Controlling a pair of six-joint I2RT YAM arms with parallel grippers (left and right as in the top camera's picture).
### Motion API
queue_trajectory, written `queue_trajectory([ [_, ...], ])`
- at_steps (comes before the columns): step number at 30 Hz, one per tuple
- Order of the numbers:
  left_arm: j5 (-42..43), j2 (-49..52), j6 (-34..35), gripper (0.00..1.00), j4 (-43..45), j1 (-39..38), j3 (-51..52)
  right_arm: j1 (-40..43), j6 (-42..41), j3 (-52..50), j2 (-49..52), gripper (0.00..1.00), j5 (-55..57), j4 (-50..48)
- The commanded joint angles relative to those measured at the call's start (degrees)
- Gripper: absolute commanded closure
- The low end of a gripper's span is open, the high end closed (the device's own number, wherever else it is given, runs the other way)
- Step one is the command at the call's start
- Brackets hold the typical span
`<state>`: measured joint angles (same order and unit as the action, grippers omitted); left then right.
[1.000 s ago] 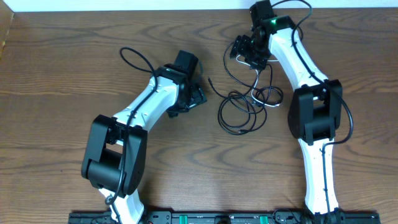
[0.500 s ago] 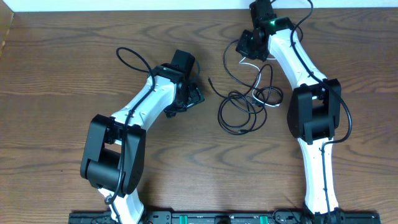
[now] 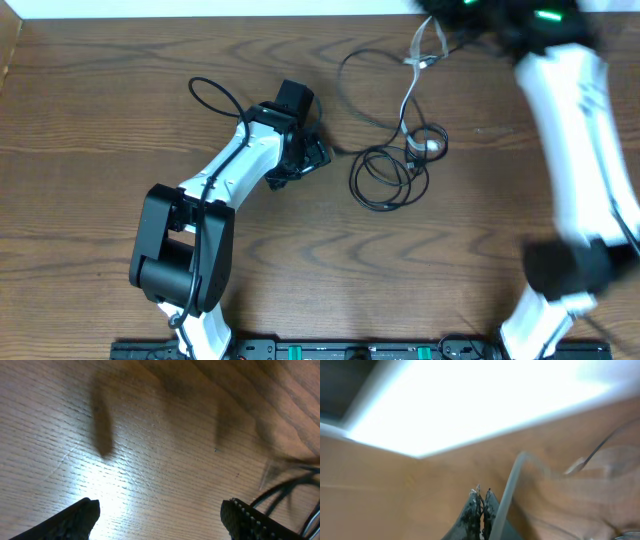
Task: Untangle cables
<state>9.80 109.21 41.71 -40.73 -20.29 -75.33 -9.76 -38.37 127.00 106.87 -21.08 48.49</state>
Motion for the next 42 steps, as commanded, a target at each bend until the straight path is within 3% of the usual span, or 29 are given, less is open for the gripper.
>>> queue_trajectory([
  [1, 0.7, 0.2, -0.7, 0.17, -0.3, 0.1, 0.2, 1.7, 0.3, 0.8, -9.5, 0.98, 6.4, -2.4],
  [10, 0.7, 0.2, -0.8, 0.17, -0.3, 0.1, 0.2, 2.5, 0.3, 0.8, -23.6, 0.99, 15.0, -11.8],
  [14, 1.4, 0.2, -0.8, 0.17, -0.4, 0.1, 0.2, 2.4, -0.9, 0.8, -24.9, 0.99, 14.6, -12.8],
  [17, 6.7, -0.2, -4.0, 0.18, -0.1, 0.4, -0.1, 2.1, -1.0, 0.8, -24.7, 0.99, 12.0, -12.9],
  [23, 18.7, -8.0, -18.7, 0.18, -0.4, 4.7, -3.7, 0.8, -1.0, 0.8, -20.8, 0.98, 8.0, -9.4],
  [33, 18.7, -31.0, -19.0, 0.18, 0.1, 10.4, -3.7, -5.9, -6.7, 0.8, -10.3, 0.98, -8.1, -9.0],
  [41, 18.7, -40.6, -19.2, 0.18, 0.1, 10.2, -3.7, -13.2, -12.4, 0.8, -2.7, 0.99, -9.5, -8.9],
  [42, 18.8, -41.6, -22.3, 0.18, 0.1, 10.1, -3.7, -14.9, -15.3, 0.8, -1.3, 0.98, -9.4, -8.9],
])
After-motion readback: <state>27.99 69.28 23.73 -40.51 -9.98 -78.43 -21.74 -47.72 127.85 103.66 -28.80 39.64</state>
